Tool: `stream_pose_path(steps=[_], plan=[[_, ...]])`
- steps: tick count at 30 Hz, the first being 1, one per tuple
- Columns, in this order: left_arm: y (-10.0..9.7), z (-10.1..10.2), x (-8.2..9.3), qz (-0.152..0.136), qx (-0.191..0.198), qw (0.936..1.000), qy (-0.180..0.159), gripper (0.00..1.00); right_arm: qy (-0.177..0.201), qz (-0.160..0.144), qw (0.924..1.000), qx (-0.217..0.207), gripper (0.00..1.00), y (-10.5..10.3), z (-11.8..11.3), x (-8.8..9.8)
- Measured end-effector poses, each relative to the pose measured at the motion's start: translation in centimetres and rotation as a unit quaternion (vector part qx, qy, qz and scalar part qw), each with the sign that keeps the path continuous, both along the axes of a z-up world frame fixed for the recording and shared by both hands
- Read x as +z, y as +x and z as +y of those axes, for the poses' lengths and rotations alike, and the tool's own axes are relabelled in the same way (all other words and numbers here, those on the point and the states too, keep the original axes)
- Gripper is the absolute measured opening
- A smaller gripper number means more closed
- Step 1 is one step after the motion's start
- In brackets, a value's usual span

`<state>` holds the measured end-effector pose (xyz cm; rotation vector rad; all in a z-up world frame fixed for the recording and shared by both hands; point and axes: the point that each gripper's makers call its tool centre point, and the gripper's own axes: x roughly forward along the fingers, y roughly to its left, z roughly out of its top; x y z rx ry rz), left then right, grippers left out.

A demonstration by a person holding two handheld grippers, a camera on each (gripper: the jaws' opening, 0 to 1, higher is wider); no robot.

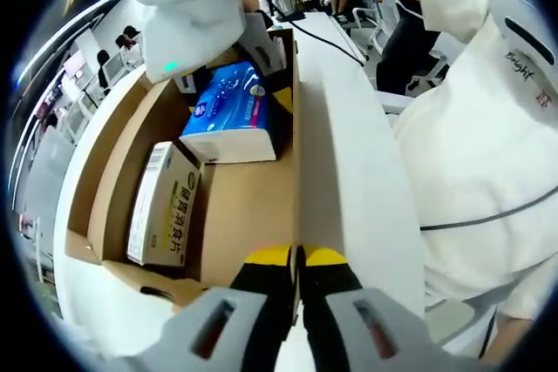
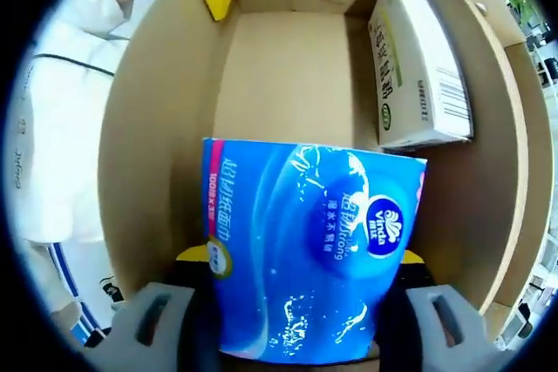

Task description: Operate the shoe box by opening the lid, removing the specified soft item, and placing it in the target area until the item is outside and the box remains undamaged.

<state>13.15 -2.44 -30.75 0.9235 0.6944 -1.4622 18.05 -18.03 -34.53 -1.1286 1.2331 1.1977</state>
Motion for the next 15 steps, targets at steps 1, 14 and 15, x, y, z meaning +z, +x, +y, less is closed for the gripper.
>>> stream_pose_path(steps=[1,14,15], plan=[[0.0,0.0,0.0,0.0,0.0,1.0,0.0,0.02,0.011,0.003,0.9999,-0.007,0.71,-0.1,0.3,0.3],[-0.3,0.0,0.0,-0.002,0.001,1.0,-0.001,0.02,0.021,-0.015,0.9997,0.002,0.71,0.0,0.7,2.0],[-0.3,0.0,0.0,-0.003,0.001,1.0,-0.002,0.02,0.021,-0.015,0.9997,0.001,0.71,0.0,0.8,2.1]])
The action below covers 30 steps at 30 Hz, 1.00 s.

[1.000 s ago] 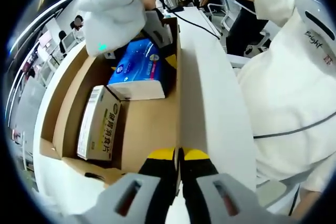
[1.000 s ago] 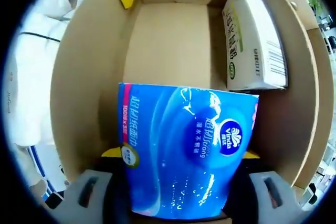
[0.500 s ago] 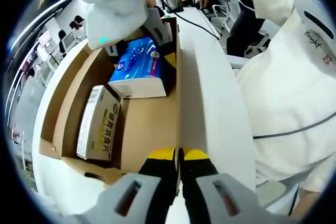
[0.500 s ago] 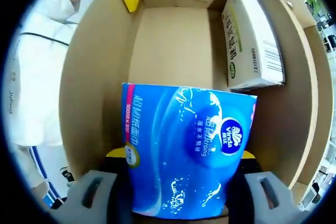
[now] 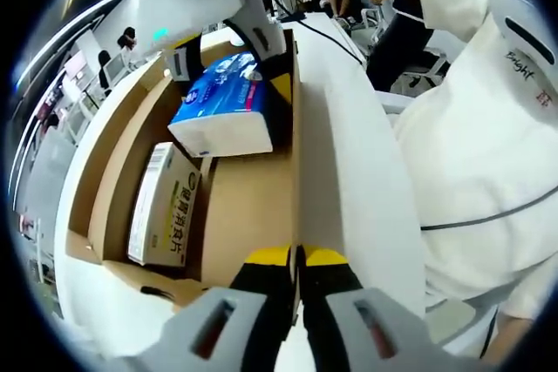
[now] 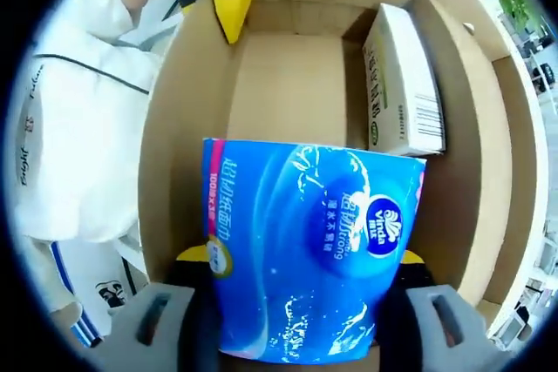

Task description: Operate the shoe box by opening the lid, removing the specified soft item, and placing it in the target area until the item is outside and the box remains undamaged.

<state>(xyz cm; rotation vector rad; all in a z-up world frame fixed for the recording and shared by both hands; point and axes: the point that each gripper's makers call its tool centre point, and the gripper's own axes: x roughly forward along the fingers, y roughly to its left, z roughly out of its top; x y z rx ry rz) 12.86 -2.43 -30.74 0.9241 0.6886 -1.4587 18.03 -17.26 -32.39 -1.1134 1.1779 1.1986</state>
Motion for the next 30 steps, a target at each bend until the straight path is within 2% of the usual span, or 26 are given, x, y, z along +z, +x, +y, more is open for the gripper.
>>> stream_pose_path(steps=[3,9,11,14,18,24,29,30], plan=[[-0.1,0.0,0.0,0.0,0.0,1.0,-0.001,0.02,0.0,-0.003,1.0,0.006,0.71,-0.4,0.0,0.6],[-0.2,0.0,0.0,0.002,-0.001,1.0,0.001,0.02,0.008,-0.006,0.9999,0.014,0.71,0.2,0.5,2.1],[-0.3,0.0,-0.1,0.003,-0.001,1.0,0.001,0.02,0.006,-0.008,0.9997,0.021,0.71,-0.3,0.5,2.5],[-0.1,0.0,-0.1,0.002,-0.001,1.0,0.001,0.02,0.007,-0.009,0.9997,0.021,0.71,0.6,0.7,3.2],[-0.1,0.0,-0.1,0.002,-0.001,1.0,0.0,0.02,-0.003,-0.008,0.9997,0.024,0.71,0.4,0.7,2.8],[-0.2,0.0,-0.1,0.003,-0.001,1.0,0.001,0.02,0.0,-0.004,0.9997,0.026,0.71,-0.2,0.8,3.7],[0.0,0.0,-0.1,0.004,-0.001,1.0,0.001,0.01,-0.007,-0.013,0.9993,0.035,0.71,-0.1,0.4,4.4],[0.0,0.0,-0.1,0.003,-0.001,1.0,0.001,0.01,-0.016,-0.022,0.9986,0.046,0.71,0.0,0.2,4.5]])
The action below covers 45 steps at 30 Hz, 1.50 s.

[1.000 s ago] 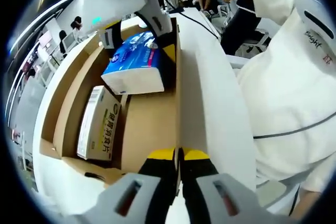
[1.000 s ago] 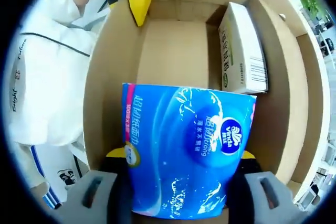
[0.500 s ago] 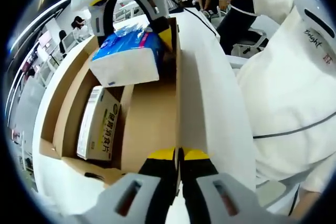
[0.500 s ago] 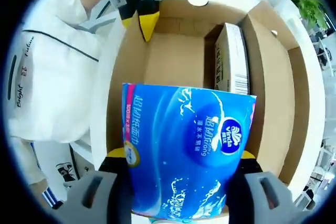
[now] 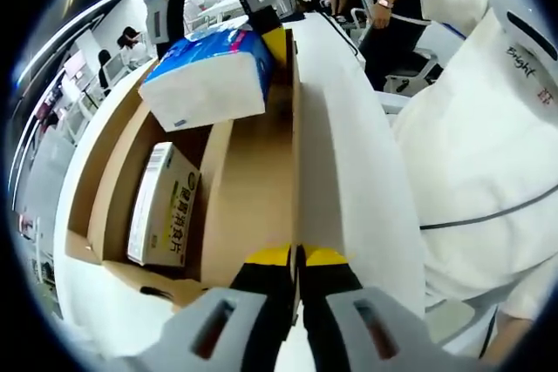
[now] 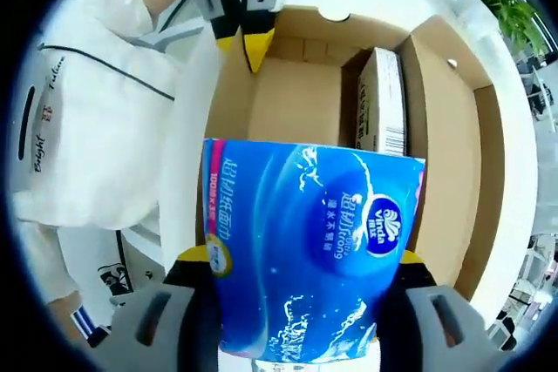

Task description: Operate the shoe box by opening the lid, removing the specified soft item, and placing it in the target area until the item is outside and the box remains undamaged.

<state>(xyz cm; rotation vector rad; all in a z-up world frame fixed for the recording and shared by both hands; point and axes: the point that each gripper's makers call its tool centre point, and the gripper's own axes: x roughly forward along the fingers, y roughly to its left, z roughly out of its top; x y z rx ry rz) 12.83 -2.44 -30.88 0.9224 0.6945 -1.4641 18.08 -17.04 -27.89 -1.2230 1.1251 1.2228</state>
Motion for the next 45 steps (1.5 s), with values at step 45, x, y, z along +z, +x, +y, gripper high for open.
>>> stream_pose_path(steps=[45], plan=[[0.2,-0.1,0.2,0.001,0.0,1.0,0.0,0.01,0.026,-0.032,0.999,0.02,0.71,-1.5,-2.0,5.9]])
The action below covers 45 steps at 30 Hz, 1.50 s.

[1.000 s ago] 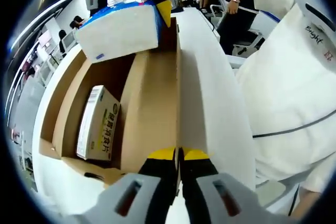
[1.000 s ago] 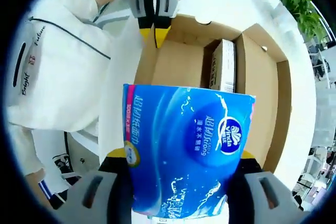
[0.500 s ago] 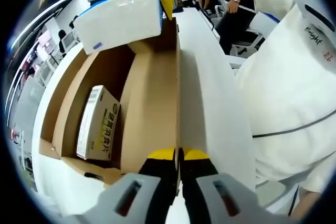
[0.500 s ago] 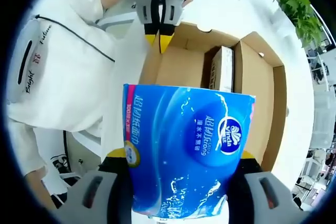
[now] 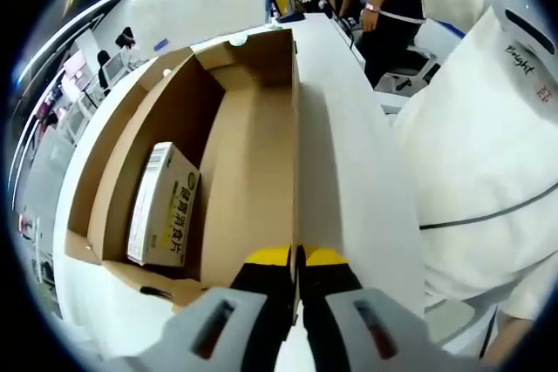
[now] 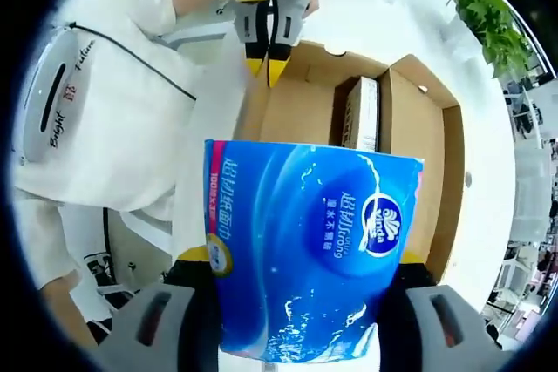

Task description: Operate the shoe box by opening the lid, removing the specified soft item, and placing it in the target area until the item is outside and the box remains undamaged.

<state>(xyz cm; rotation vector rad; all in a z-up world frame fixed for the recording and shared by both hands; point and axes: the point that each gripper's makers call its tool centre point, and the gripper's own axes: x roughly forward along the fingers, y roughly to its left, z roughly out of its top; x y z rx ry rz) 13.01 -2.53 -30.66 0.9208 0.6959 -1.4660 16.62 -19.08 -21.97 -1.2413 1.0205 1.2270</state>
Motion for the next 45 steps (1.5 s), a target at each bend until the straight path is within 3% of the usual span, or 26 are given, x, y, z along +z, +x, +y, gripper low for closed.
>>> stream_pose_path(steps=[9,15,21,31,45], plan=[[0.2,0.2,0.0,-0.001,0.0,1.0,0.0,0.01,0.0,0.0,1.0,-0.009,0.71,-0.2,-1.8,-0.1],[0.1,0.2,0.0,0.0,0.001,1.0,0.0,0.01,0.006,0.006,0.9998,-0.016,0.71,-0.5,-2.3,-1.2],[0.2,0.2,0.0,-0.001,0.001,1.0,-0.001,0.01,0.002,0.002,0.9996,-0.029,0.71,-0.4,-3.4,-0.9],[0.2,0.2,-0.1,-0.001,0.0,1.0,-0.001,0.01,-0.021,-0.001,0.9988,-0.044,0.71,-0.6,-6.8,-1.4],[-0.1,0.1,-0.1,-0.004,0.0,1.0,-0.005,0.02,-0.021,-0.01,0.997,-0.074,0.71,0.1,-10.2,-1.1]])
